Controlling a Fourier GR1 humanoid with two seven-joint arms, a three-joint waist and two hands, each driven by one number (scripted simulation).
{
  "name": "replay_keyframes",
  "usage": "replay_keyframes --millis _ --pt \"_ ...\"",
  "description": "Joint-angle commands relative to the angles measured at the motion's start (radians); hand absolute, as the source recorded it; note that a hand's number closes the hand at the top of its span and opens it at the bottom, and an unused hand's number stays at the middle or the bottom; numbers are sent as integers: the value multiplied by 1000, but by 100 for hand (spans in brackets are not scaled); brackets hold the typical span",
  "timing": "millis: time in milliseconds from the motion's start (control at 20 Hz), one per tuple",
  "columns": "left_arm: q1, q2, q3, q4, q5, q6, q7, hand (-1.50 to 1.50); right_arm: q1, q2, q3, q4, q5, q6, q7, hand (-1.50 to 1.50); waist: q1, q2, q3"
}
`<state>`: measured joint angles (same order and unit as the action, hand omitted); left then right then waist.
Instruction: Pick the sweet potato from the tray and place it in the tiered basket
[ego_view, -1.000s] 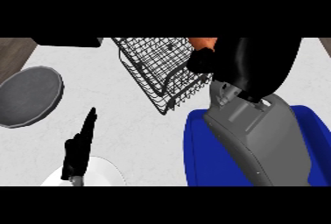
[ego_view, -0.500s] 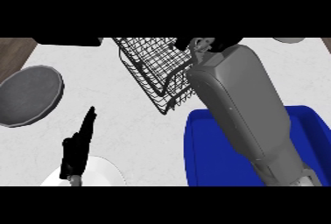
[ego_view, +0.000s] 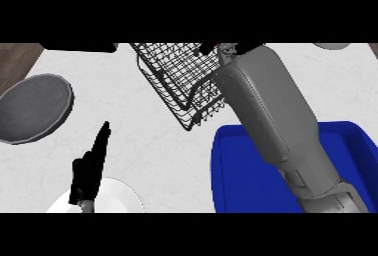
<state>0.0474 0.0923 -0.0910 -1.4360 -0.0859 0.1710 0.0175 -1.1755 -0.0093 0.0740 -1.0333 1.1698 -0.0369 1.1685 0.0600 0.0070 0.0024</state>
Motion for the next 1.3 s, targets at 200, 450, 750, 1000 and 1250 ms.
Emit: replay_keyframes --millis 200,450,750,1000,1250 --pt "19 -21 -21 5 -11 8 27 0 53 9 -90 29 -149 -400 80 -150 23 10 -2" --pt "19 -13 -8 27 -4 -2 14 0 52 9 -90 13 -191 -620 -4 -150 16 7 -3" --pt "35 1 16 17 8 -3 29 0 11 9 -107 5 -77 -773 -7 -150 -35 -8 -4" --pt "33 -9 35 8 2 35 60 0 73 9 -154 -83 162 -787 122 -150 -87 -27 -4" --pt "94 -3 55 17 10 39 13 0 192 9 -223 -336 212 -670 151 -150 -130 -40 -3"
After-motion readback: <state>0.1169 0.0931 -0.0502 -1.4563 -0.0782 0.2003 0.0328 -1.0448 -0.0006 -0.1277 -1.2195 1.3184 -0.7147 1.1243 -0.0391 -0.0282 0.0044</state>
